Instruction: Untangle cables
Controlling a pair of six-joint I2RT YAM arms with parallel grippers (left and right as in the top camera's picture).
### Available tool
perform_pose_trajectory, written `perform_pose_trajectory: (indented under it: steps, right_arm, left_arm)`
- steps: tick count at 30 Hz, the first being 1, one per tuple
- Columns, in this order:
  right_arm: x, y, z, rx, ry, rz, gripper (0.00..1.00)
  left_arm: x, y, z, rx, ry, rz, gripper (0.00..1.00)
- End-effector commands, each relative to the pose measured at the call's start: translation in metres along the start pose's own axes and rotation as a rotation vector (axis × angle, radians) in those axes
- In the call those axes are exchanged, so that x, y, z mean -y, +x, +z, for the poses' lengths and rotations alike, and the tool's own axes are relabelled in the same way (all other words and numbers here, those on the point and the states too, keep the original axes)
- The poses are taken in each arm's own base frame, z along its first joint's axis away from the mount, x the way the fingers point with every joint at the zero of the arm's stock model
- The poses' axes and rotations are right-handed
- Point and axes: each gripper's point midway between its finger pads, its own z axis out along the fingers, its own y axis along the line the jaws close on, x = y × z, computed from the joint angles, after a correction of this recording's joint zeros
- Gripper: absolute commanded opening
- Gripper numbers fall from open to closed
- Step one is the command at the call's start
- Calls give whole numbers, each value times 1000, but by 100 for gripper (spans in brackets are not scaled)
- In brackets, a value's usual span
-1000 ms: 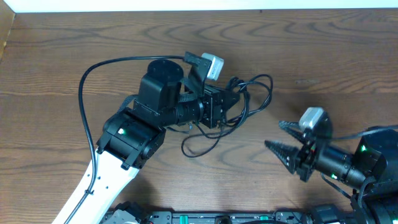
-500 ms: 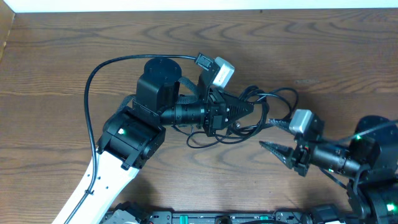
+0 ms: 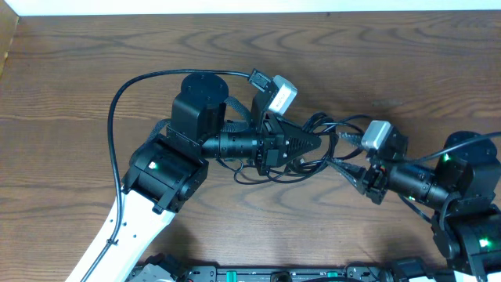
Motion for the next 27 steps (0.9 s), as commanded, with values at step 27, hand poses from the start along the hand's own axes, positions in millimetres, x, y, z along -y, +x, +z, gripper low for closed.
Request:
perform_pose_trajectory:
  steps: [27]
  right_arm:
    - [-1,0,12,-2,-56,70,34]
  left_arm:
    - [25,-4,10,10,43,80,8]
